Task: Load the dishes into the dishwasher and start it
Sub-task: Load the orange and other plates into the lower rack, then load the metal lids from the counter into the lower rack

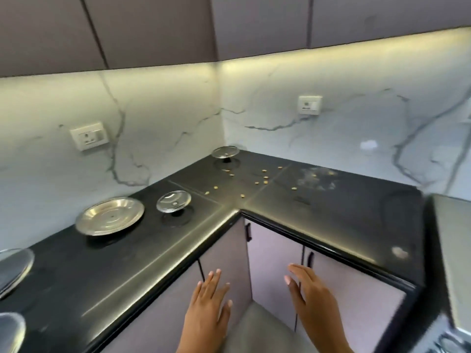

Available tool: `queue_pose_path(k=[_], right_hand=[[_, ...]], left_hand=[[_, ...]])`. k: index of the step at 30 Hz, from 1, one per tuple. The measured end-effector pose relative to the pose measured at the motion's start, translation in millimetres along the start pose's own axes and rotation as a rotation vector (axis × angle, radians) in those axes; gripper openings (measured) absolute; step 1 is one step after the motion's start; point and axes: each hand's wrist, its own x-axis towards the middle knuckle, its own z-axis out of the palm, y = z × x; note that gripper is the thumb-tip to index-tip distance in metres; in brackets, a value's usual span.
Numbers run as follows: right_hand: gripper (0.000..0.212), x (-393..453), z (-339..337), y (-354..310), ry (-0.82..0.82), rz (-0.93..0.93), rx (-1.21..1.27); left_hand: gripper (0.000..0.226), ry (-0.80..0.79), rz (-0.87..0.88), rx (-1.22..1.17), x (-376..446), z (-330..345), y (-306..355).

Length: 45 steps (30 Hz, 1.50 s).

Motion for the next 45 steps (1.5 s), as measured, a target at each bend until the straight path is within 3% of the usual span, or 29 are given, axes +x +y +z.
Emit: queue_pose_path(k=[2,5,7,9,13,20,23,26,30,33,36,39,45], right_hand=[[0.031,25.9,26.9,-12.4,-0.025,-0.07,0.029],[0.041,71.5,75.0,-29.0,-0.054,-0.169,0.061],[0.035,106.9,112.2,-40.2,-0.084,-0.196,0.066],[0.027,138.6,146.3,-53.8,-0.112,-0.212,0.066],[0.033,199.4,216.8,-73.3,-0.15,-0.269,0.085],[0.017,249.9,285.5,-72.1,-0.252,-0.285,0.069],[0.046,252.4,289.9,-62.8,-0.265,-0.301,0.059],[0.054,254.3,288.7,-55.0,-0.261,-0.256,0.035],[0.055,253.1,271.7,-48.6,-0.22,-0.238,0.052],[0.048,249.6,248.2,-46.5,-0.124,-0.234,0.083],[0.04,242.7,219.4,-46.9,-0.038,-0.247,0.079],[0.033,224.8,187.8,-39.0,-0.023,-0.226,0.044],[0.047,138.4,95.1,-2.9,0.035,-0.087,-0.114]], left_hand=[[0.061,0.038,-0.075,0.039,7.5,-0.8,-27.9],[0.043,0.034,-0.186,0.097,34.3,-6.0,-69.3],[0.041,0.027,-0.256,0.145,62.3,-7.6,-101.1],[0.042,0.047,-0.282,0.192,93.0,-7.3,-134.8],[0.028,0.055,-0.29,0.262,167.4,2.3,-217.7],[0.053,-0.279,-0.348,0.381,266.0,26.1,-325.3],[0.043,-0.324,-0.258,0.337,277.5,37.0,-349.2],[0.037,-0.184,-0.191,0.246,278.5,42.2,-366.8],[0.036,-0.02,-0.099,0.165,282.3,29.2,-359.5],[0.013,0.06,0.012,0.084,281.4,21.8,-337.9],[0.023,0.08,0.128,0.014,280.8,14.0,-297.8],[0.026,0.048,0.292,-0.121,285.0,14.4,-246.5],[0.026,-0.157,0.611,-0.382,268.5,50.9,-116.7]])
